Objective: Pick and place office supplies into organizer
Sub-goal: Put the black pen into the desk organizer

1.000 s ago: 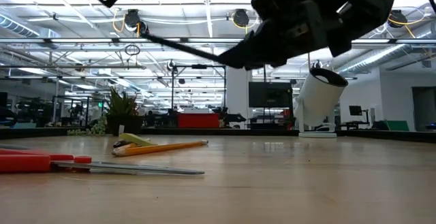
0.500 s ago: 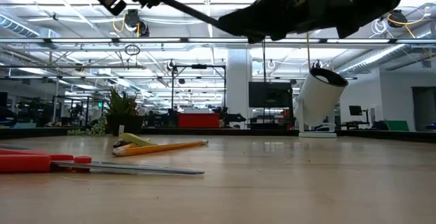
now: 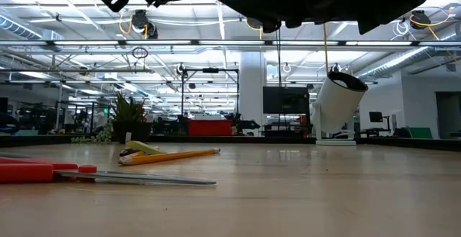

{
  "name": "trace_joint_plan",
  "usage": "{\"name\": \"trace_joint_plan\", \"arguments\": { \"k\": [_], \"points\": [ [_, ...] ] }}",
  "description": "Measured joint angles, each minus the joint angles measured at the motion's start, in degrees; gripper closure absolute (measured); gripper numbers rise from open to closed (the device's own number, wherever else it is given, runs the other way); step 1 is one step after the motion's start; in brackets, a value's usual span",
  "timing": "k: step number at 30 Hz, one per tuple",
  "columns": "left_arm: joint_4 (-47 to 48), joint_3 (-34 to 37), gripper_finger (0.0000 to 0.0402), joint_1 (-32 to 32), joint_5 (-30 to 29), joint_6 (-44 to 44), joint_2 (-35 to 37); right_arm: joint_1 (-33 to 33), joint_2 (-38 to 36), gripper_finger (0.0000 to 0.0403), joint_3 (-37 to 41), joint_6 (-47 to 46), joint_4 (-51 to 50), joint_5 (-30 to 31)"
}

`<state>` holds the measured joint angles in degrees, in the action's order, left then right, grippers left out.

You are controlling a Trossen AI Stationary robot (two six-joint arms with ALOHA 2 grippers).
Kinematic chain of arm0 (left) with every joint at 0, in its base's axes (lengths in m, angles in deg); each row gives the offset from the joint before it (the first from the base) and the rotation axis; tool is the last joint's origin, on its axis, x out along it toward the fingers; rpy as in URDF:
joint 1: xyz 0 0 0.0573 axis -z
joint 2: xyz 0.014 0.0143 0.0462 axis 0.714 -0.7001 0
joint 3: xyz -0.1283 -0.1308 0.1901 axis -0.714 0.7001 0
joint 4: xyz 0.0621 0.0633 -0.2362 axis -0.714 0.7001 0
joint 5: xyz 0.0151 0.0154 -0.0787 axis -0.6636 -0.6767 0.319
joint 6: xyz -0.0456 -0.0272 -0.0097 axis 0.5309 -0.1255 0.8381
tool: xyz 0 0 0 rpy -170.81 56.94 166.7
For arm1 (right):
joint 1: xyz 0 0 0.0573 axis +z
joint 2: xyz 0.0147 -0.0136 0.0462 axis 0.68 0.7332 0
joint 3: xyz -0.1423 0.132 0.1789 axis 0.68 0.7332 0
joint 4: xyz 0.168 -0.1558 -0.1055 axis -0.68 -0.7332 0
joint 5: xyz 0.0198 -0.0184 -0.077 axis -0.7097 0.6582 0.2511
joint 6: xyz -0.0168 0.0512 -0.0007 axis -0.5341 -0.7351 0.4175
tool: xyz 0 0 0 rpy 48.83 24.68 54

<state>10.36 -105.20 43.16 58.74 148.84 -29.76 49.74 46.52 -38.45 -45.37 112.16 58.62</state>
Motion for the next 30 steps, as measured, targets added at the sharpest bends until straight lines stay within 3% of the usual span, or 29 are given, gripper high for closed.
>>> {"name": "trace_joint_plan", "arguments": {
  "k": [9,20,30],
  "points": [
    [-7.02,0.00,0.0247,3.10,-0.31,3.01,-1.76,-0.02,0.00,0.0379,0.00,0.28,2.75,0.07],
    [-12.11,-0.14,0.0250,5.65,5.88,4.89,-6.02,-0.02,0.00,0.0379,0.00,0.42,2.96,0.02],
    [-13.25,-0.04,0.0311,4.91,6.66,4.69,-6.24,1.90,0.00,0.0377,0.00,2.73,2.96,-0.11]
  ]
}}
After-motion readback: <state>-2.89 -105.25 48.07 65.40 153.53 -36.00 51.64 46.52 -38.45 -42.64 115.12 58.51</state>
